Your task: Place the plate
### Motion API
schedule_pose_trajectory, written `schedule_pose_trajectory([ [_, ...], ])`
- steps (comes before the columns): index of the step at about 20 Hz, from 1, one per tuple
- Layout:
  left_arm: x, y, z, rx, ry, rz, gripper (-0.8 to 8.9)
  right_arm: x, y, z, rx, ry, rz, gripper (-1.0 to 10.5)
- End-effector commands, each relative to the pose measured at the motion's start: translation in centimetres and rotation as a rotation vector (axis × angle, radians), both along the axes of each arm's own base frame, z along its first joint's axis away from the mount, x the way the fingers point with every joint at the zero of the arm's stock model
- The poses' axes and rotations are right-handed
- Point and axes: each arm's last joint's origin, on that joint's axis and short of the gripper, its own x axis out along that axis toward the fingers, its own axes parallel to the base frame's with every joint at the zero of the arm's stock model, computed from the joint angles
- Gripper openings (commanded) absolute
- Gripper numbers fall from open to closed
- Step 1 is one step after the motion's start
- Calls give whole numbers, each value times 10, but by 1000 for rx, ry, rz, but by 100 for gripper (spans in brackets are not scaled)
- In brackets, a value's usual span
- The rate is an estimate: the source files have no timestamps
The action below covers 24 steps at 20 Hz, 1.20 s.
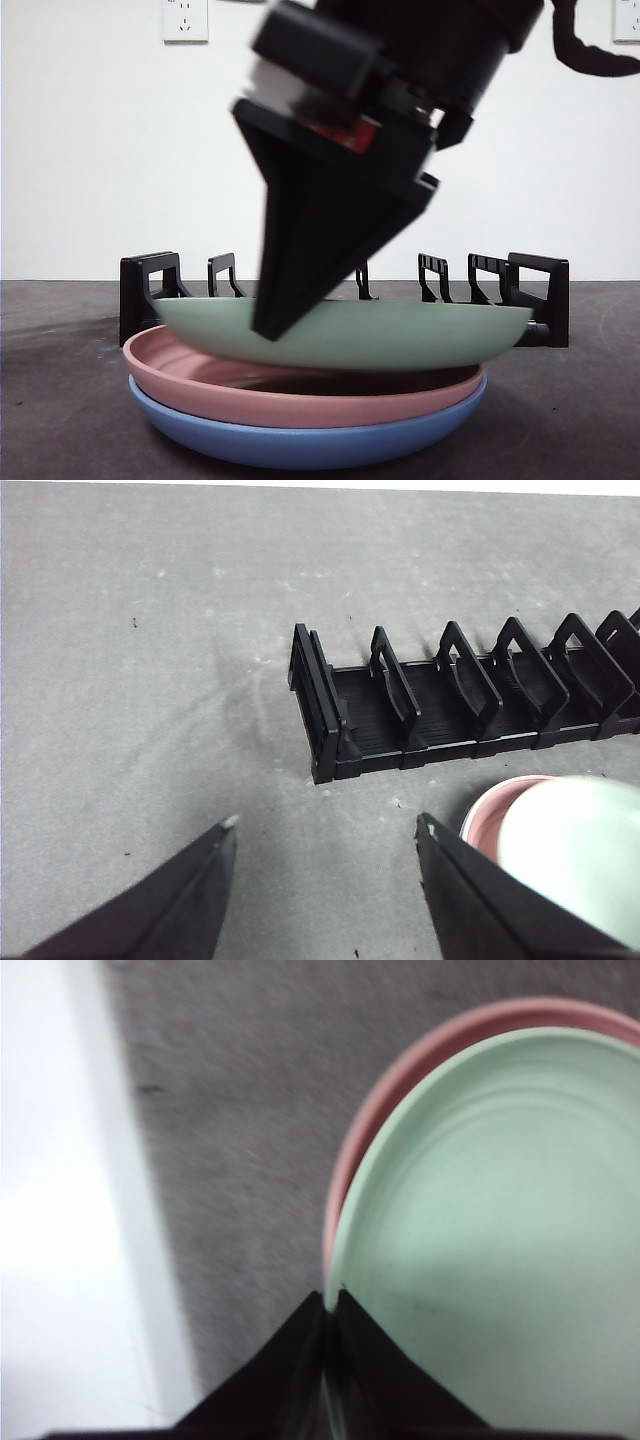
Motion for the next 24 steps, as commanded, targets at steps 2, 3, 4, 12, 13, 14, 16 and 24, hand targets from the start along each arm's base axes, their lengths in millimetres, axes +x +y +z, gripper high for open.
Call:
schedule_pose_trajectory([
  [2,0,0,4,3,-18,-1,289,-10,8,0,18,-9,57,12],
  [3,0,0,4,3,-17,-1,289,-12,9,0,22,-8,68,12],
  [4,0,0,4,4,-15,-1,289,-14,10,0,22,-8,76,13],
  [12,-1,0,3,6,-6,-1,289,-16,10,0,24,-8,81,117],
  [13,-1,0,3,6,-4,-1,289,-16,11,1,29,-9,81,133],
  [14,-1,0,3,7,1,-1,289,-16,12,1,38,-12,82,189],
  [16,-1,0,2,9,10,-1,289,-15,14,6,74,-18,74,315],
  [24,0,0,4,2,-19,-1,289,13,-28,79,234,-326,-147,317],
])
